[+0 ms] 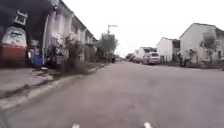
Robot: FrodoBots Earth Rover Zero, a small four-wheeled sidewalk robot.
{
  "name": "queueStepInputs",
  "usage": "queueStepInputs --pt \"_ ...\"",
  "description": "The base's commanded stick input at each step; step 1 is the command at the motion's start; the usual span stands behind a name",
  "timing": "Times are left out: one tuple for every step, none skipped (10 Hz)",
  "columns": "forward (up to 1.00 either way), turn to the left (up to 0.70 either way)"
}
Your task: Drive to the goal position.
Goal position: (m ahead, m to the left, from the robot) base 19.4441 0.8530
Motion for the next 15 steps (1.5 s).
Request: queueStepInputs --pt "0.7 0.0" --pt "0.7 0.01" --pt "0.7 -0.1" --pt "0.7 -0.34" --pt "0.7 -0.3" --pt "0.7 -0.25" --pt "0.7 0.0" --pt "0.7 0.0" --pt "0.7 0.0" --pt "0.7 0.0" --pt "0.7 0.0" --pt "0.7 0.0" --pt "0.7 0.0" --pt "0.7 0.0" --pt "0.7 0.0"
